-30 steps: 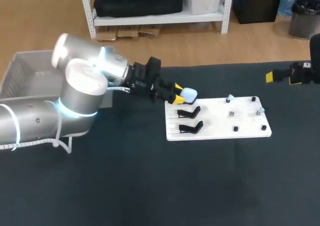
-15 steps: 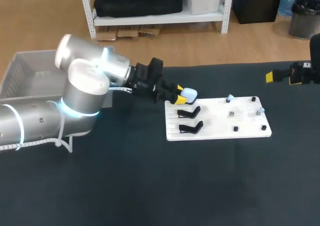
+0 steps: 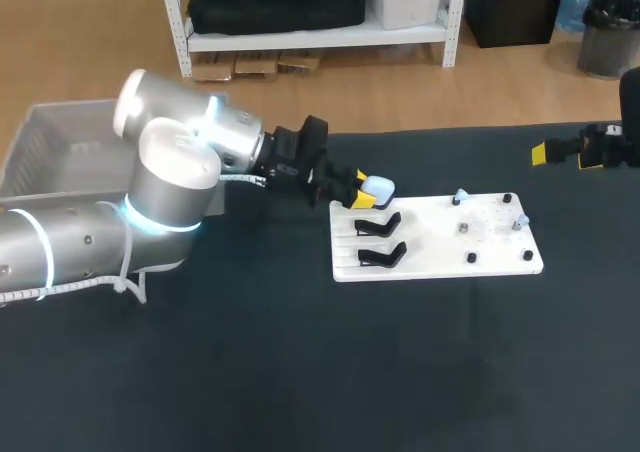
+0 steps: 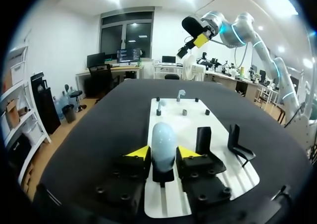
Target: Pick up each earbud case from the left stands, insert the matching earbuds, close the lid, and place the case in the box.
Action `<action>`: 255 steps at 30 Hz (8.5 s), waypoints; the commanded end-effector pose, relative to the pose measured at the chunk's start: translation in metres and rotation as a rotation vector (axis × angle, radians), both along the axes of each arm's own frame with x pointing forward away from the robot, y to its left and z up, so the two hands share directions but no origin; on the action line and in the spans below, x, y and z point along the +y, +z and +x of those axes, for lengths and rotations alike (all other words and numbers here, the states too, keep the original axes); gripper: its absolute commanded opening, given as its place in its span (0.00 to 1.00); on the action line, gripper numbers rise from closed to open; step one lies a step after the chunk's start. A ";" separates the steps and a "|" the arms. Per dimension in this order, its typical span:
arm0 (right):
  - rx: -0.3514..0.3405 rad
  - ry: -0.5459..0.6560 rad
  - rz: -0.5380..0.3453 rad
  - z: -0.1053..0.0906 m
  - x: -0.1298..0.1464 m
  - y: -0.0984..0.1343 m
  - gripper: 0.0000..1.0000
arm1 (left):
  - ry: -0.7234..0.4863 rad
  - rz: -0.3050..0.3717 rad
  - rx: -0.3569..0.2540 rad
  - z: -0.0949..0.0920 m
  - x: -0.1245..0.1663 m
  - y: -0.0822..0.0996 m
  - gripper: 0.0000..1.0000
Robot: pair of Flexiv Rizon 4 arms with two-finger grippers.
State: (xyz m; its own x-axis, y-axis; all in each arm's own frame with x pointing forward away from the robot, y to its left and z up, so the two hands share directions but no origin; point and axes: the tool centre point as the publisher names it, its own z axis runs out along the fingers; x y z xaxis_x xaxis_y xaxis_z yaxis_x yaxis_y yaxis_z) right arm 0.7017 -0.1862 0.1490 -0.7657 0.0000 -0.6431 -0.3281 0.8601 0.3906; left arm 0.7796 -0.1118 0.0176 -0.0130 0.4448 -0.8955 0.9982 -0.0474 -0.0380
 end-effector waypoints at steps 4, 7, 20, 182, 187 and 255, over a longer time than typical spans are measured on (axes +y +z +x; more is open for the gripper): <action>0.001 0.000 -0.002 0.000 0.000 0.000 1.00 | -0.002 -0.007 -0.007 0.004 -0.001 -0.001 0.00; 0.001 0.000 -0.002 0.000 0.000 0.000 1.00 | 0.000 -0.015 -0.010 0.003 0.002 0.002 0.00; 0.001 0.000 -0.002 0.000 0.000 0.000 1.00 | -0.038 -0.185 -0.038 -0.033 0.014 0.073 0.00; 0.163 0.086 -0.605 -0.017 0.069 -0.023 1.00 | -0.022 -0.417 -0.024 -0.090 -0.028 0.085 0.00; 0.254 0.081 -0.656 -0.020 0.044 -0.048 1.00 | -0.022 -0.417 -0.024 -0.090 -0.028 0.085 0.00; 0.307 0.042 -0.738 0.006 0.008 -0.128 0.27 | -0.022 -0.417 -0.024 -0.090 -0.028 0.085 0.00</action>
